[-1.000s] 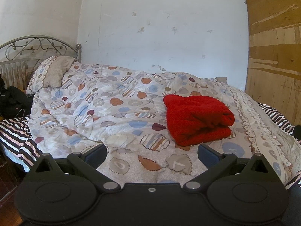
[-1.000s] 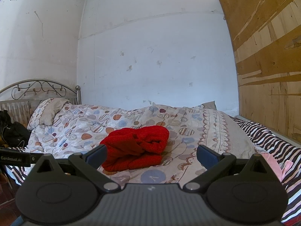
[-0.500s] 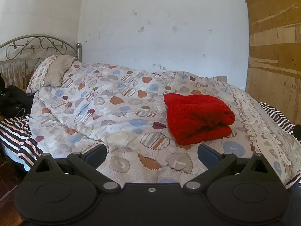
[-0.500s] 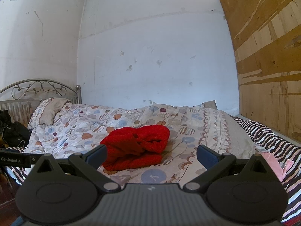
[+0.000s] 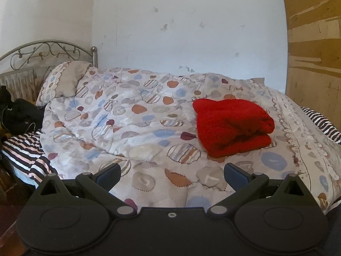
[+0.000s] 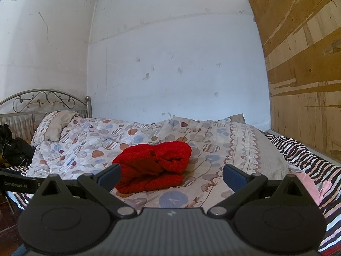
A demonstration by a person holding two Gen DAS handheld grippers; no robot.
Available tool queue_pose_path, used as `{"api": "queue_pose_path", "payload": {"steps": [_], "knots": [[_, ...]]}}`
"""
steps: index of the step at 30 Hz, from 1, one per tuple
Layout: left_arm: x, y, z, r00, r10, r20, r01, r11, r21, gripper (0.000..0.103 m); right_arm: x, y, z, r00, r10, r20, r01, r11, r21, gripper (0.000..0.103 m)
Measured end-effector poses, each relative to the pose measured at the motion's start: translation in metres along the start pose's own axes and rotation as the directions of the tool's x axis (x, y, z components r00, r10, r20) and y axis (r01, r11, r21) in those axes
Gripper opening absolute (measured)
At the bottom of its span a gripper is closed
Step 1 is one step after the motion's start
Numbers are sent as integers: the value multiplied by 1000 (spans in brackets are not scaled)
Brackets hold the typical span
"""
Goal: Fold small clothes
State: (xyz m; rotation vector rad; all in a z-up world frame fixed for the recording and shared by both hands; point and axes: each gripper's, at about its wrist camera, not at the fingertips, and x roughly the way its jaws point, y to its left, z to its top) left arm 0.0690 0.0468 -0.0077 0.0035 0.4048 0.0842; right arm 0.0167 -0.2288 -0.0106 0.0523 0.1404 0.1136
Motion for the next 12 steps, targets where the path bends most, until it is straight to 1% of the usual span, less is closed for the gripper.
{"api": "queue_pose_path", "payload": {"steps": [5, 12], "knots": [[2, 1, 0, 1000, -6, -9, 6, 1000, 0, 102, 1, -1, -2, 1000, -2, -4, 2, 1000, -2, 103], [2, -1, -1, 1000, -5, 0, 5, 1000, 13, 102, 2, -1, -2, 1000, -2, -7, 2, 1000, -1, 103]]}}
